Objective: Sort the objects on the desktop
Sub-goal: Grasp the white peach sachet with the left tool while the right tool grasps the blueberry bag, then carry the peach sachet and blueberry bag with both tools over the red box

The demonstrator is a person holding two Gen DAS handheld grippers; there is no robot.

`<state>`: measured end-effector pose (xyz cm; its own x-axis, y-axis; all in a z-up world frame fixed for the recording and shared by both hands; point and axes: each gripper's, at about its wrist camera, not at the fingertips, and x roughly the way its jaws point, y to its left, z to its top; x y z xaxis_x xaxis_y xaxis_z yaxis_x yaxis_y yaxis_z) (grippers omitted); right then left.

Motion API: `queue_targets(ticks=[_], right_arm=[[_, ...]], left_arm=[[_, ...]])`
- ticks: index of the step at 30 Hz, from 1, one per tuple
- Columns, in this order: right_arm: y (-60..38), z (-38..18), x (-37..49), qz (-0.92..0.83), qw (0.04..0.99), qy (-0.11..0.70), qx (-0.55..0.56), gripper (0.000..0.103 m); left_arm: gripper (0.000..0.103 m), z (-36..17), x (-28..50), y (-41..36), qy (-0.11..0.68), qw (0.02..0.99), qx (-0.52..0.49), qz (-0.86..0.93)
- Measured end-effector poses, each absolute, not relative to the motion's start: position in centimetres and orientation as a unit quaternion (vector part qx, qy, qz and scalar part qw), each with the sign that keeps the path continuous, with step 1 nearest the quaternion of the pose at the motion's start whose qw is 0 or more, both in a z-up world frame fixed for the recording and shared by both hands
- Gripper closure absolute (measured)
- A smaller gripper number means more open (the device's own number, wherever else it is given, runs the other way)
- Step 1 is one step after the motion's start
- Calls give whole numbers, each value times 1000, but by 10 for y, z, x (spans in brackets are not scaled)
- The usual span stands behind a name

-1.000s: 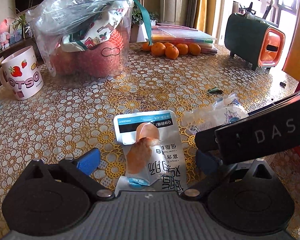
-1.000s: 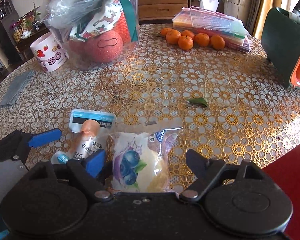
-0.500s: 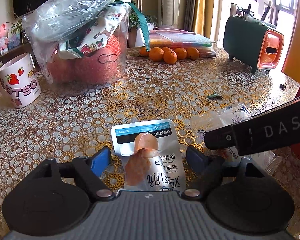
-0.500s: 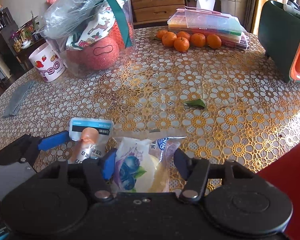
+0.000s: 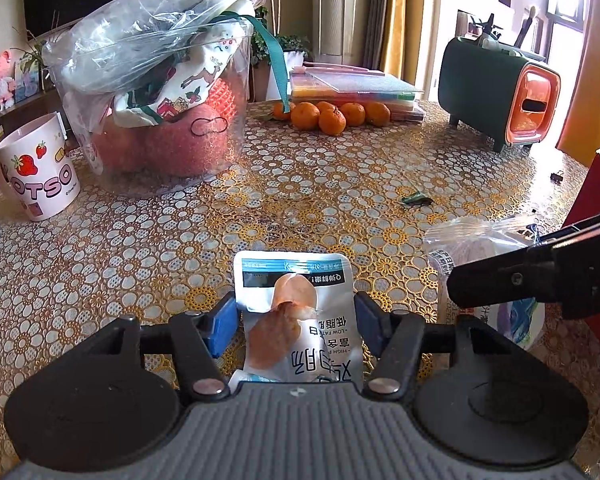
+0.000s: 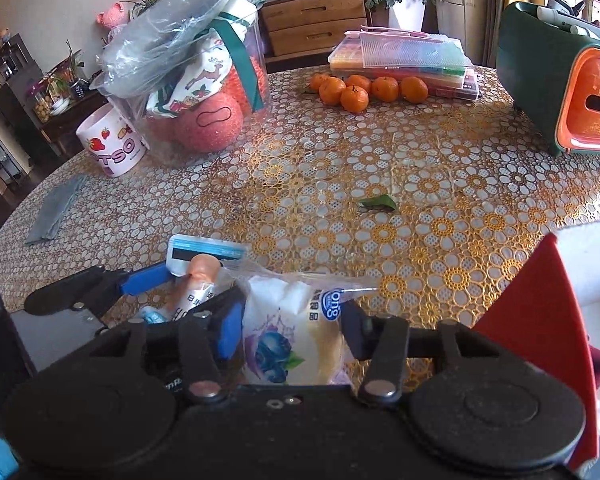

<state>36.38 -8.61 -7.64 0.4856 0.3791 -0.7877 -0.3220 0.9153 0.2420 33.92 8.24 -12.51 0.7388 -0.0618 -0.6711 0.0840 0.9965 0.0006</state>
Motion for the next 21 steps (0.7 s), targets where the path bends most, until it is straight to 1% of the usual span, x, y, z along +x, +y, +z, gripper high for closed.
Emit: queue_targets(ticks=[6, 13, 21], right_arm=[[-91, -71, 351, 209, 863, 458, 37, 59], [-103, -61, 330, 220, 859, 459, 59, 59], [-120, -47, 297, 227, 854, 464, 56, 59]], left_arm=[[46, -120, 327, 88, 366, 930, -2, -32], [46, -114, 302, 96, 378, 925, -40, -25], [46, -93, 256, 85, 382, 921, -65, -46]])
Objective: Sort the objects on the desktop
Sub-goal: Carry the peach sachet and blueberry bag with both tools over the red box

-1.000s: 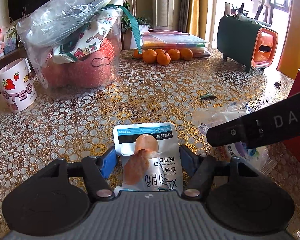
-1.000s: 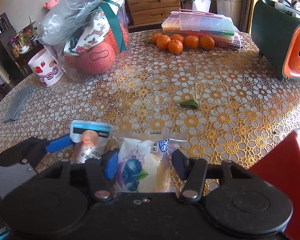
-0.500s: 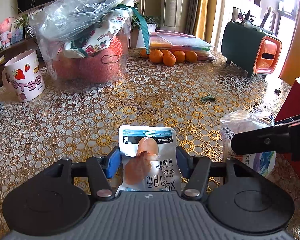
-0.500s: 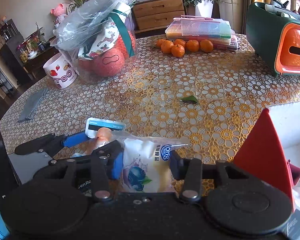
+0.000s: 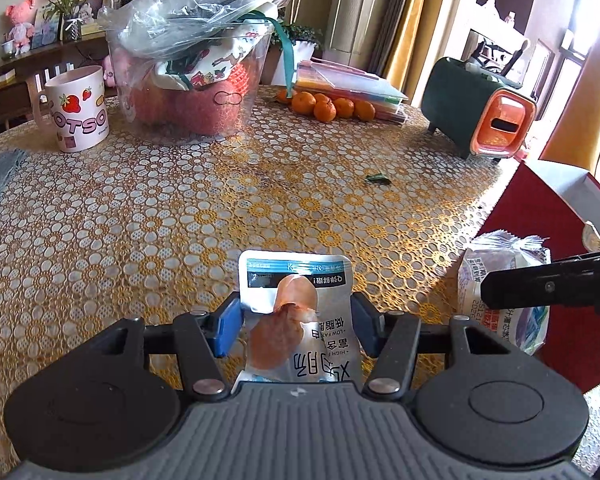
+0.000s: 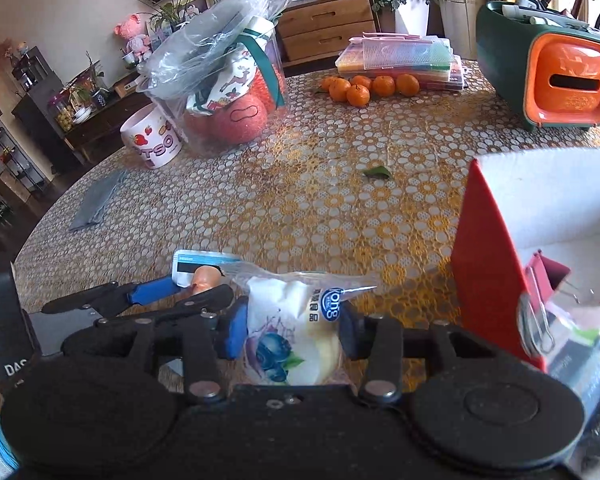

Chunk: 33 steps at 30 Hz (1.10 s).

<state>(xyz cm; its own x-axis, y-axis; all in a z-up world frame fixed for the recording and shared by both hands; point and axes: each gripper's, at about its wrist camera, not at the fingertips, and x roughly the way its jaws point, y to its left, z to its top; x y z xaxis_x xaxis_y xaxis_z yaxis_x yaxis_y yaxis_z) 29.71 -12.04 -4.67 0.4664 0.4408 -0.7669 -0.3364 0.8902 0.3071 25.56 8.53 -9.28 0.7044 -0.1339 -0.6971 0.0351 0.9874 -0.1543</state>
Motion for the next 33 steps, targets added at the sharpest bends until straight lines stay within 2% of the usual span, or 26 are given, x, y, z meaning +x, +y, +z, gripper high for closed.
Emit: queue_targets(ticks=[16, 33], right_arm=[[-177, -11, 214, 233, 860, 450, 61, 59], [-274, 30, 188, 201, 883, 415, 89, 60]], left_arm=[[46, -35, 181, 30, 353, 928, -59, -99], [46, 13, 180, -58, 332, 927, -33, -169]])
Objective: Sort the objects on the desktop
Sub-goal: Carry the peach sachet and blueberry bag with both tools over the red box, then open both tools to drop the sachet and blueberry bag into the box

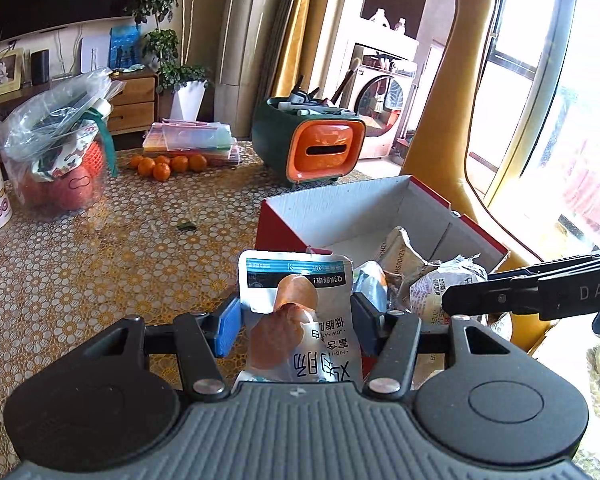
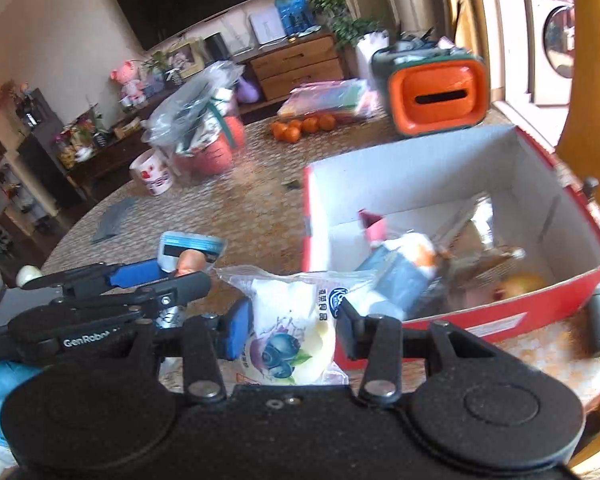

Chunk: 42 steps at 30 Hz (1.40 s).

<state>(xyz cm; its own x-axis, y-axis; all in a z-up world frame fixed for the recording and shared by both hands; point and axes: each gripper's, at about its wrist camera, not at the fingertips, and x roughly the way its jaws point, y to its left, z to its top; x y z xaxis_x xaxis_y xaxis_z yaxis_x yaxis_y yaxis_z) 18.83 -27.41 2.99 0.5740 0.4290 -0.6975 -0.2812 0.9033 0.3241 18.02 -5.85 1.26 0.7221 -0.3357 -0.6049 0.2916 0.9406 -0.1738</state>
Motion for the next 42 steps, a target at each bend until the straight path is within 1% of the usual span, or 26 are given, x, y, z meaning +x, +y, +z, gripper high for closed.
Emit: queue_targets(ticks=[3, 7, 14, 24, 33, 40, 42], right_arm=[[-298, 38, 191, 196, 884, 410, 111, 61], [-326, 53, 202, 166, 902, 383, 110, 61], [-371, 60, 233, 107, 924, 350, 109, 61], [-400, 23, 269, 73, 919, 373, 102, 61], [-405, -4, 278, 75, 909, 401, 84, 61], [-402, -21, 288, 81, 900, 420, 84, 60], [-402, -24, 290, 80, 900, 421, 87, 60]], left_arm=[[46, 20, 187, -75, 327, 928, -23, -179], [46, 27, 200, -101, 319, 928, 2, -192], [46, 24, 233, -144, 328, 922, 27, -205], [46, -3, 283, -181, 355, 910, 61, -203], [46, -30, 321, -198, 389, 898, 79, -192], [45, -48, 337, -207, 420, 883, 87, -191], [43, -52, 340, -208, 430, 879, 87, -189]])
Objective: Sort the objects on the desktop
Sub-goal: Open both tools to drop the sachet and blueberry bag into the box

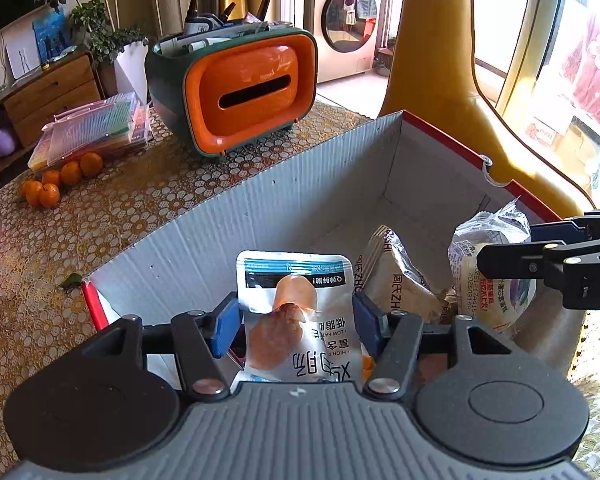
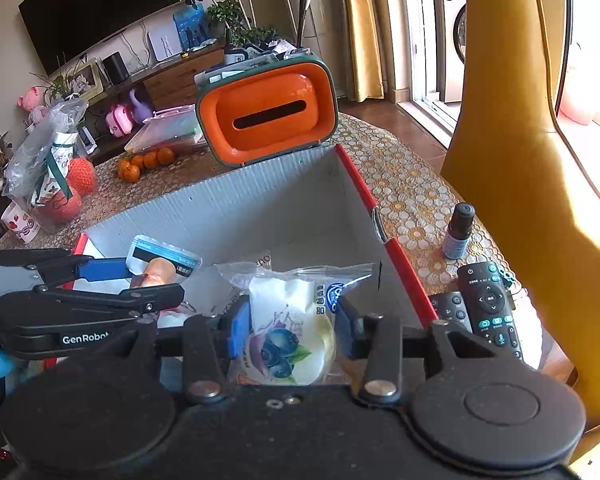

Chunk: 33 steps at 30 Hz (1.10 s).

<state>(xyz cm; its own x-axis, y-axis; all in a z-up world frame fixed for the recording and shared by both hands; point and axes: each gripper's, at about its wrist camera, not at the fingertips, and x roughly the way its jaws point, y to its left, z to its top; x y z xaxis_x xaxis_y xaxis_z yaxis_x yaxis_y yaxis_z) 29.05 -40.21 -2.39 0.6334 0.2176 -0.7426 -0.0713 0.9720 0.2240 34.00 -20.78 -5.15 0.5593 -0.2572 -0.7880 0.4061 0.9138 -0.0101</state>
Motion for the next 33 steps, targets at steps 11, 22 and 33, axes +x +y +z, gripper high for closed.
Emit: queue_targets(ticks=[11, 22, 33], right_arm=[[-401, -36, 308, 81, 891, 435, 98, 38], [-406, -22, 292, 75, 896, 428, 88, 31], [-385, 2, 252, 104, 900, 419, 55, 30]], left_arm=[[27, -60, 346, -211, 445, 872, 87, -185], [26, -42, 321, -201, 430, 880, 67, -190], [26, -9, 275, -183, 400, 891, 51, -208]])
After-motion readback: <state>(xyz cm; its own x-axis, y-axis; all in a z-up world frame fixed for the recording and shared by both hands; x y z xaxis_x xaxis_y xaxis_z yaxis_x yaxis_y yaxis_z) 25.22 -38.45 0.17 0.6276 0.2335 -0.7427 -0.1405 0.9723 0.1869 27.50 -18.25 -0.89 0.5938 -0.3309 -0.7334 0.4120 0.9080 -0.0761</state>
